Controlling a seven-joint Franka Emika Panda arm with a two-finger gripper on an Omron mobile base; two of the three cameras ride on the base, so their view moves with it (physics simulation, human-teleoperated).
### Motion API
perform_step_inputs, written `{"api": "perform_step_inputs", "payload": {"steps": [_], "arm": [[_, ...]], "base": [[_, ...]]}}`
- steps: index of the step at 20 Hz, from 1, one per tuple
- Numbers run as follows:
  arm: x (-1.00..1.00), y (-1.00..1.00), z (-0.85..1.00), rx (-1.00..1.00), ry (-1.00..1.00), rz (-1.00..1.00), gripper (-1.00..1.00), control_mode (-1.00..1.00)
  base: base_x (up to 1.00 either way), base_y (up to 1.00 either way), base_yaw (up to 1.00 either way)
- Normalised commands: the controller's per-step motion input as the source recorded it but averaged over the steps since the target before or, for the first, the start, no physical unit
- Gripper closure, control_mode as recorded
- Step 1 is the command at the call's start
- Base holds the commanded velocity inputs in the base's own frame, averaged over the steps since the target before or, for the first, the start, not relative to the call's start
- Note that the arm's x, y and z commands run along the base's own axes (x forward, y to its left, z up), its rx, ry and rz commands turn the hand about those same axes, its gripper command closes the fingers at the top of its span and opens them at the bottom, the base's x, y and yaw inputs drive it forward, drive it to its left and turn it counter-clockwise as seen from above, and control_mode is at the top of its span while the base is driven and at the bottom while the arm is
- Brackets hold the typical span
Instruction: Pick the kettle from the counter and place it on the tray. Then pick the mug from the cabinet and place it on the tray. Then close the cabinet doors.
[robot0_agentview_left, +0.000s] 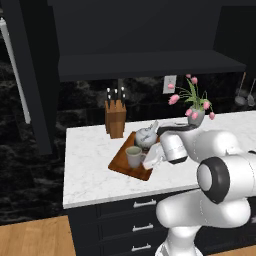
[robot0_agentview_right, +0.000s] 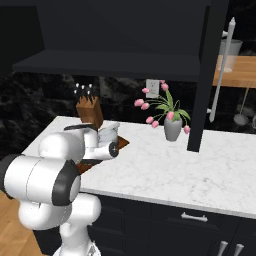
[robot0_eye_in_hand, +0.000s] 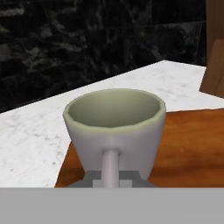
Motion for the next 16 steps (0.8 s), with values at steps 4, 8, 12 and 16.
{"api": "perform_step_inputs", "payload": {"steps": [4,8,12,16], "arm": [[0.01,0.01,-0.12,0.0,0.0,0.0,1.0,-1.0],[0.1,0.0,-0.07,-0.01,-0.03,0.0,1.0,-1.0],[0.16,0.02,-0.07,-0.01,-0.02,0.0,1.0,-1.0],[0.23,0.04,-0.07,-0.01,-0.03,0.0,1.0,-1.0]], "base": [[0.0,0.0,0.0],[0.0,0.0,0.0],[0.0,0.0,0.0],[0.0,0.0,0.0]]}}
